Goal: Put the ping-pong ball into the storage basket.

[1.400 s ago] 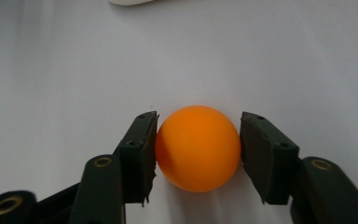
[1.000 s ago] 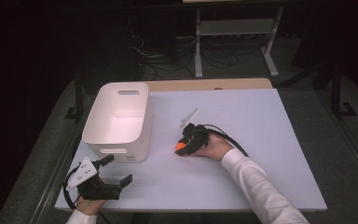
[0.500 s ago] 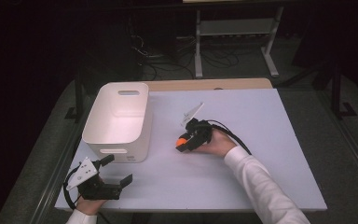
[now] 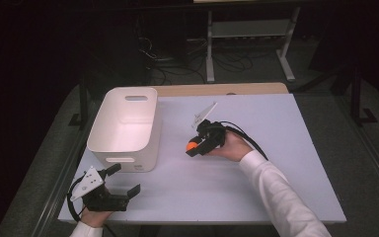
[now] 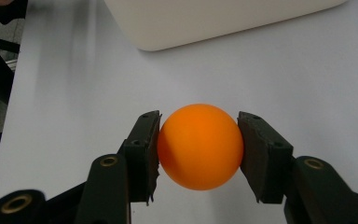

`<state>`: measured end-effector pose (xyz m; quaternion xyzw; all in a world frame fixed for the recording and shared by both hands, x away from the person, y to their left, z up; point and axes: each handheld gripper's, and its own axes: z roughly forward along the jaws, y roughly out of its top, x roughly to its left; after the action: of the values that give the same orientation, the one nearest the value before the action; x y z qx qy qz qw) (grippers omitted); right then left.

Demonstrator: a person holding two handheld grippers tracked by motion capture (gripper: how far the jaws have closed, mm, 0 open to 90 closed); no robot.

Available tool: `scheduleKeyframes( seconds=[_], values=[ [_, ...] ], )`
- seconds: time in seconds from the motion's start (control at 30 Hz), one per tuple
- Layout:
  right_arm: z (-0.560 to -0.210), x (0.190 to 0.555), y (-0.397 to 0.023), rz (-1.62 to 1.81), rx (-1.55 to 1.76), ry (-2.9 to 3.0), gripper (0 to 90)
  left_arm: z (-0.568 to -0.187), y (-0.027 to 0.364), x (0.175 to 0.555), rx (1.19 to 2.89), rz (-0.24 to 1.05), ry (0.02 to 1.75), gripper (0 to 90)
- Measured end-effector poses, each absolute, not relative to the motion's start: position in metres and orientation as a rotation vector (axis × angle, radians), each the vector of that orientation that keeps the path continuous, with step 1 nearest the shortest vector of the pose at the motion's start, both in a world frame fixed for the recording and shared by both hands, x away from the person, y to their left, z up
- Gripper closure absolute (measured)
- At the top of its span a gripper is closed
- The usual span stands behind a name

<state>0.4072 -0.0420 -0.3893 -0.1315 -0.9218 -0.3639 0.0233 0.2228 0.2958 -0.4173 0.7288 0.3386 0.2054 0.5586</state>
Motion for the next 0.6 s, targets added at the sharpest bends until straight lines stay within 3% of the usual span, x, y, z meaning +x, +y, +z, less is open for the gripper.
scheduleKeyframes(
  seconds=[0.6],
  values=[
    [-0.370,0.409,-0.039,-1.135,-0.371,-2.857,49.5,-0.417,0.296,0.224,1.726,0.489,0.793,0.0]
  ],
)
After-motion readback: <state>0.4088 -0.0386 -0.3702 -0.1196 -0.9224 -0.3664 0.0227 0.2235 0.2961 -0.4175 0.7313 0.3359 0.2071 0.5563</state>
